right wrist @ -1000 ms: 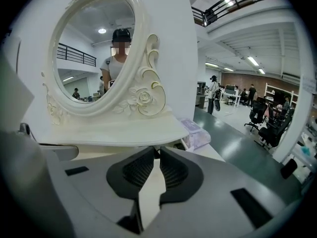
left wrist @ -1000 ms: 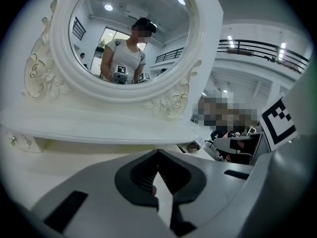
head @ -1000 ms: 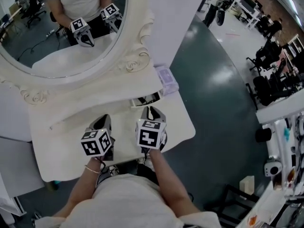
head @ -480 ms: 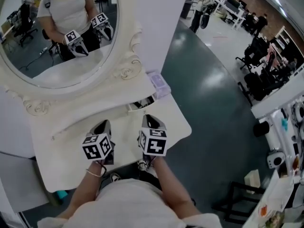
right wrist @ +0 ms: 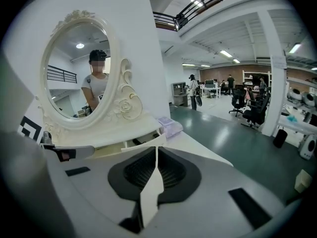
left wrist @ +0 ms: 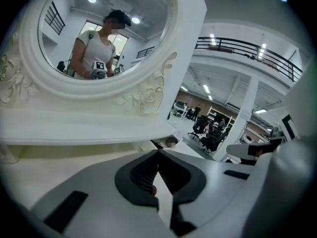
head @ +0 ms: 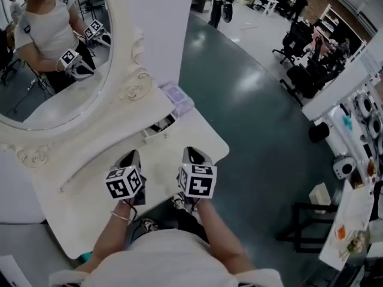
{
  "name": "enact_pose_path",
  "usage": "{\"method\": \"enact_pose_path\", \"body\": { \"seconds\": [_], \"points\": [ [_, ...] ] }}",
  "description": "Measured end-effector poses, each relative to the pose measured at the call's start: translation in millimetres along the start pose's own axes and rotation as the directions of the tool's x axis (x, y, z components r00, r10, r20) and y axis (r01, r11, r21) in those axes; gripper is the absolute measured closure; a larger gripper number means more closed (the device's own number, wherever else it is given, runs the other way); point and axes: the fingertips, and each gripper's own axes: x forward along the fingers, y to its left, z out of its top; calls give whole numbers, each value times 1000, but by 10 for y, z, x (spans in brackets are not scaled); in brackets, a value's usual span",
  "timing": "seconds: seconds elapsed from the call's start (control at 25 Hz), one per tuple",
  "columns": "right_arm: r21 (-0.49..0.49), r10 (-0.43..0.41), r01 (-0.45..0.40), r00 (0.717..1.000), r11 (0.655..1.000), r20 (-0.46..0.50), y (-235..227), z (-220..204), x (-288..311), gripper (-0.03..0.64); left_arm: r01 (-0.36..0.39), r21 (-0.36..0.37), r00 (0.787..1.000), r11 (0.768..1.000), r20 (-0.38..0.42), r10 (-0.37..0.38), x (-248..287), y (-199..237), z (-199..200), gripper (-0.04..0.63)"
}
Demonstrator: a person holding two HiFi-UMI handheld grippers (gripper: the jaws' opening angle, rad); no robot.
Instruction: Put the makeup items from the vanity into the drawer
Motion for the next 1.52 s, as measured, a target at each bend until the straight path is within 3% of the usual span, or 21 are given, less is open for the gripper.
{"method": "enact_pose_path", "body": {
  "seconds": [0.52,1.52],
  "points": [
    [54,28,-28,1000,998,0,-109,146,253,591,-10,24,1000,1000,-2,10,311,-90,104,592],
    [6,64,-63,998,998,-23,9,132,377,600,-55,20,998,998,0,55,255,86,119,592]
  ]
}}
